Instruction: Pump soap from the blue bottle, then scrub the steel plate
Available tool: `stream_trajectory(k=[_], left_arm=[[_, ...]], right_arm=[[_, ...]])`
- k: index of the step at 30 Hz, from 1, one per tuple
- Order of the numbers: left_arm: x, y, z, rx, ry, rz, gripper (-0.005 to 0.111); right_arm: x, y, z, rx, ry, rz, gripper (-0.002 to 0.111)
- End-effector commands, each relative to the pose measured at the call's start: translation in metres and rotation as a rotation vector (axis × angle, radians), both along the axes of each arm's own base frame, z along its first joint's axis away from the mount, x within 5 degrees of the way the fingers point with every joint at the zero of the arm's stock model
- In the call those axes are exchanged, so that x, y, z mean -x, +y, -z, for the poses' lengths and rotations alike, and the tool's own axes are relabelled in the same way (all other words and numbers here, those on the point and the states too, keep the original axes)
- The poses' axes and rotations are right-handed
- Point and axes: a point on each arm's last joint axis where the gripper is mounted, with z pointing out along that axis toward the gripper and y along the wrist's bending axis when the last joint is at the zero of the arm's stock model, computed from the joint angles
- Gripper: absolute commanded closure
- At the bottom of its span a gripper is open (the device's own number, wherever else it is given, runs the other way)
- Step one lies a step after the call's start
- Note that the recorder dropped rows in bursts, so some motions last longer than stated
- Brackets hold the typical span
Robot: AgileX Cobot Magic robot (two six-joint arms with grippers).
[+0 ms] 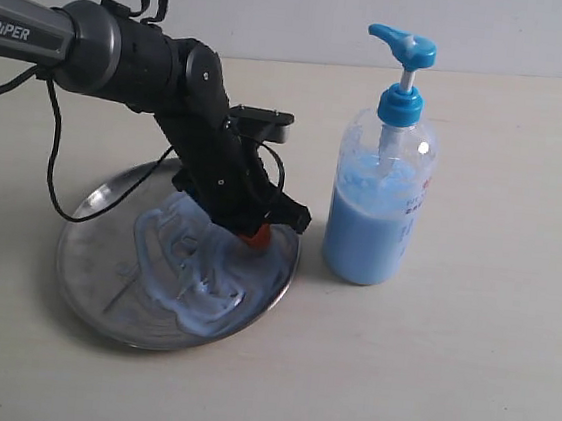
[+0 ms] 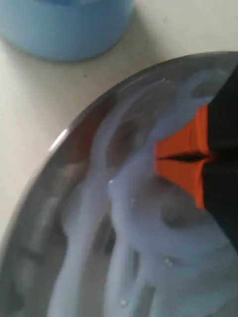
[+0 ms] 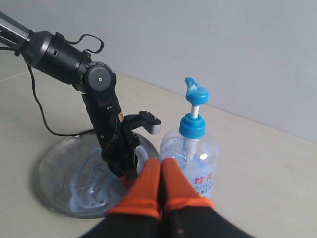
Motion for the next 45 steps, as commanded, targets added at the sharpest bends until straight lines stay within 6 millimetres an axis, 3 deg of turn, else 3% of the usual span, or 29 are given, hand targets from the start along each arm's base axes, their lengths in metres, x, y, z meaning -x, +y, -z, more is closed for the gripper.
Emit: stream_trajectory(k=[1,5,8,11,16,21,29,39,45], left_arm=[[0.012,0.008,0.008,-0.096,0.086,0.133,0.107],[0.002,0.013,0.01,-0.156,-0.02,0.08,0.107],[-0.008,0.007,0.008,-0.091,-0.091,-0.062,0.107],[-0.004,0.001,0.006,-0.014,-0.019,-0.13,0.107],[0.004,0.009,0.009,-0.114,0.004,0.069,0.107],[-0.005,0.017,0.01,-0.196,-0.073,0.013,0.107],[-0.008,0.007,0.008,-0.1,-0.082,-0.143,0.107],[0.01,0.007,0.009,-0.117,0.05,0.096,0.107],[0.001,0.002,0.008,-0.065,-0.025,0.002,0.107]], right_arm=[[0.0,0.0,0.001,-0.016,0.002,-0.001,0.108],[0.0,0.0,0.001,-0.016,0.002,-0.001,0.108],[0.0,0.0,0.001,-0.012,0.0,0.0,0.108],[0.0,0.0,0.001,-0.011,0.002,0.0,0.108],[0.0,0.0,0.001,-0.013,0.003,-0.001,0.108],[0.0,0.0,0.001,-0.013,0.003,-0.001,0.108],[0.0,0.0,0.001,-0.013,0.003,-0.001,0.108],[0.001,0.0,0.001,-0.016,0.005,-0.002,0.108],[0.001,0.0,0.001,-0.016,0.005,-0.002,0.108]])
